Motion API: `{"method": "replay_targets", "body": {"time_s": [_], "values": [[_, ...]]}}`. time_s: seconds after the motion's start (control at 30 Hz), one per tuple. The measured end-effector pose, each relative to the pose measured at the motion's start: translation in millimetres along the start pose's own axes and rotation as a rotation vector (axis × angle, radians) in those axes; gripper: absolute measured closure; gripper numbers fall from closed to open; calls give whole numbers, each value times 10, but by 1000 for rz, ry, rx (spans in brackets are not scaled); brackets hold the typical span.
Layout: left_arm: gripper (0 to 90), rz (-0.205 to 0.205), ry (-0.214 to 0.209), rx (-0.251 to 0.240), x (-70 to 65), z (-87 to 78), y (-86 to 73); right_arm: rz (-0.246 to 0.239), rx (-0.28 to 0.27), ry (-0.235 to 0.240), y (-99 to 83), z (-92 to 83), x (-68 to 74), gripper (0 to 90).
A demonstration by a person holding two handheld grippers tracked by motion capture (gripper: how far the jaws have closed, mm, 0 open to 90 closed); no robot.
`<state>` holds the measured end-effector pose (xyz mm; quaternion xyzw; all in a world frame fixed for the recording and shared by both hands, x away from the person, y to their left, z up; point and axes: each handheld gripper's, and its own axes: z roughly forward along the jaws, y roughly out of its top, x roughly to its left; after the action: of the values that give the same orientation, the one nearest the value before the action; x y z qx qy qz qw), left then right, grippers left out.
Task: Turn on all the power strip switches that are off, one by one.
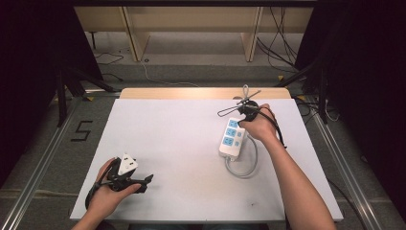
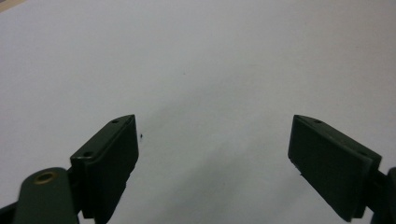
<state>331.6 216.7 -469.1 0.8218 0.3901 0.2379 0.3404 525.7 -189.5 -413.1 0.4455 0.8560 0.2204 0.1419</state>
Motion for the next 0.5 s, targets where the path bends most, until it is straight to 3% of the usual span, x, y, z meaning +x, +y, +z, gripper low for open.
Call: {"method": "replay_targets", "body": {"time_s": [0.5], "values": [[160, 2, 0, 1, 0, 1, 1, 3, 8, -17, 82, 9, -67, 900]]}}
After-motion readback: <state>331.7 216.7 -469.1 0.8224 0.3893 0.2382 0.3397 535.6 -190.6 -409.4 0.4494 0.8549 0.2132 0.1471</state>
